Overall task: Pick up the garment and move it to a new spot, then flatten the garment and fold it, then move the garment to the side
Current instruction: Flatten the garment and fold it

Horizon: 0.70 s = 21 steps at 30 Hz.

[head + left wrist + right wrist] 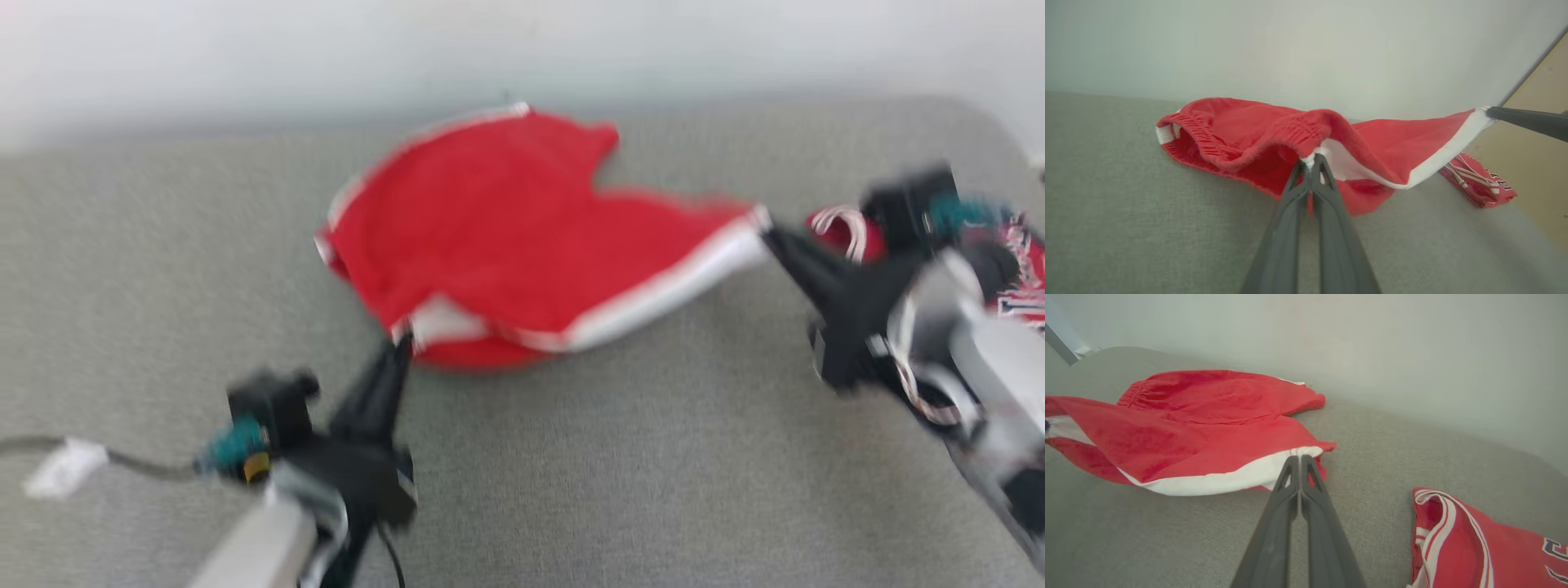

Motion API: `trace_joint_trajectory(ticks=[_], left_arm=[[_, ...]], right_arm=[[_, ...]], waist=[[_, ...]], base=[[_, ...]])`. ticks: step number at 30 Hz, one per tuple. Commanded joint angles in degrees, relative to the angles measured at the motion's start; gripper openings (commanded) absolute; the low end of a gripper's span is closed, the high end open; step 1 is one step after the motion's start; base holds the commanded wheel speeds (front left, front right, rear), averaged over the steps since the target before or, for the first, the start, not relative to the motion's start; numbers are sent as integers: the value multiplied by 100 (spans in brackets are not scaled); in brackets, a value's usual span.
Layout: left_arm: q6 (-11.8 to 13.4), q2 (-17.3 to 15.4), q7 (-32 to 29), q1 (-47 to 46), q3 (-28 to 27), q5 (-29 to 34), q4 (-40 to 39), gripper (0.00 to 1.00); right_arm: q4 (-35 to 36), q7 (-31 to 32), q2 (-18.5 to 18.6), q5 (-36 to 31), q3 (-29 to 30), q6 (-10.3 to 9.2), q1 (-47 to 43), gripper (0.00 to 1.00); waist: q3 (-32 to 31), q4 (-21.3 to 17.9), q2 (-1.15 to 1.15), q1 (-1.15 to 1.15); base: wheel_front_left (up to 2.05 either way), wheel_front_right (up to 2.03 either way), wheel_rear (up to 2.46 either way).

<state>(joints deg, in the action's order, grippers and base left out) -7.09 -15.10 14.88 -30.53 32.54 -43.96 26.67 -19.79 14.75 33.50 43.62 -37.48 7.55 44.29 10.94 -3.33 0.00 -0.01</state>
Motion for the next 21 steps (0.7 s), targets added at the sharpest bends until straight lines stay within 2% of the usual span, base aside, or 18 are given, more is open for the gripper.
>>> trace_joint_trajectory(ticks=[1, 7, 12, 13, 18, 21], left_arm=[[-22, 15, 39, 376, -16, 72, -109, 0], [118, 132, 34, 1504, -153, -69, -485, 0], [269, 85, 29, 2197, -4, -14, -868, 0], [269, 85, 29, 2197, -4, -14, -868, 0], [484, -42, 26, 2816, 160, 117, -1362, 0], [562, -84, 26, 3115, 186, 64, -1668, 0]], right_arm=[[180, 123, 186, 116, 75, -12, -428, 0], [686, 772, 537, 186, 588, -12, -1727, 0], [1329, 1155, 545, 39, 1552, -12, -2916, 0], [1329, 1155, 545, 39, 1552, -12, -2916, 0], [2304, 1751, 235, -360, 2611, -12, -4134, 0], [2916, 2109, -99, -604, 3121, -12, -4623, 0]], waist=[[-687, 158, 0, 1], [-1277, 185, 0, 1], [-1468, 269, 0, 1], [-1468, 269, 0, 1], [-1537, 355, 0, 1], [-1526, 376, 0, 1]], base=[[0, 0, 0], [0, 0, 0], [0, 0, 0], [0, 0, 0], [0, 0, 0], [0, 0, 0]])
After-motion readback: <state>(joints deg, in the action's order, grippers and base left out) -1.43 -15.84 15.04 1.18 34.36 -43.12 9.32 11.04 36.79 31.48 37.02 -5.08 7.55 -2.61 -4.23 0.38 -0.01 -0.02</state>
